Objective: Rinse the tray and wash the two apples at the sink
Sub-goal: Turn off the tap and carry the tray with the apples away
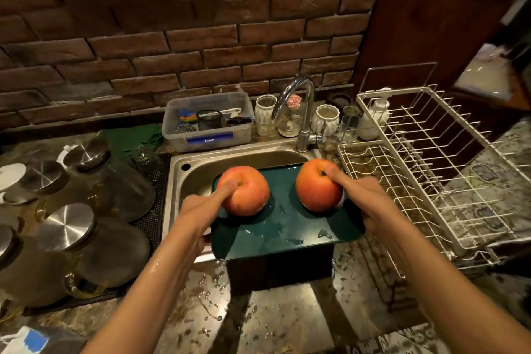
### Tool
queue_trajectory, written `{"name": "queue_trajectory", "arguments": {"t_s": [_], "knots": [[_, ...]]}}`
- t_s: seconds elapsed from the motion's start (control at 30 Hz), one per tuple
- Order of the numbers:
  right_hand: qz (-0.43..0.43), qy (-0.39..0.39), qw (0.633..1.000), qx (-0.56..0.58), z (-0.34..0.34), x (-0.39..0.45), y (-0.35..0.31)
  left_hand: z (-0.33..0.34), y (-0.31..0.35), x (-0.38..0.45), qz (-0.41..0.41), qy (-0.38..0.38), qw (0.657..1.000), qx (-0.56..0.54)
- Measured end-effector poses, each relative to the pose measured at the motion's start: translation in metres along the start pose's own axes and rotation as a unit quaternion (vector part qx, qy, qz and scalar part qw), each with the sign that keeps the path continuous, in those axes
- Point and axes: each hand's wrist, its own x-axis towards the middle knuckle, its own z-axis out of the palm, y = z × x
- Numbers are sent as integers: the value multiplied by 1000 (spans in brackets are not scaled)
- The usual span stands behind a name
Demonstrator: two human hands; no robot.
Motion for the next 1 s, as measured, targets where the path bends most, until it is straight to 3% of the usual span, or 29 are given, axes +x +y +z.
{"name": "queue_trajectory", "arguments": {"t_s": [0.43, 1.0], "knots": [[-74, 29, 997, -7, -79, 5, -124, 51, 128, -19, 85, -56, 995, -16], [-95, 41, 992, -69, -276, 82, -143, 265, 146, -33, 97, -48, 994, -34]]}}
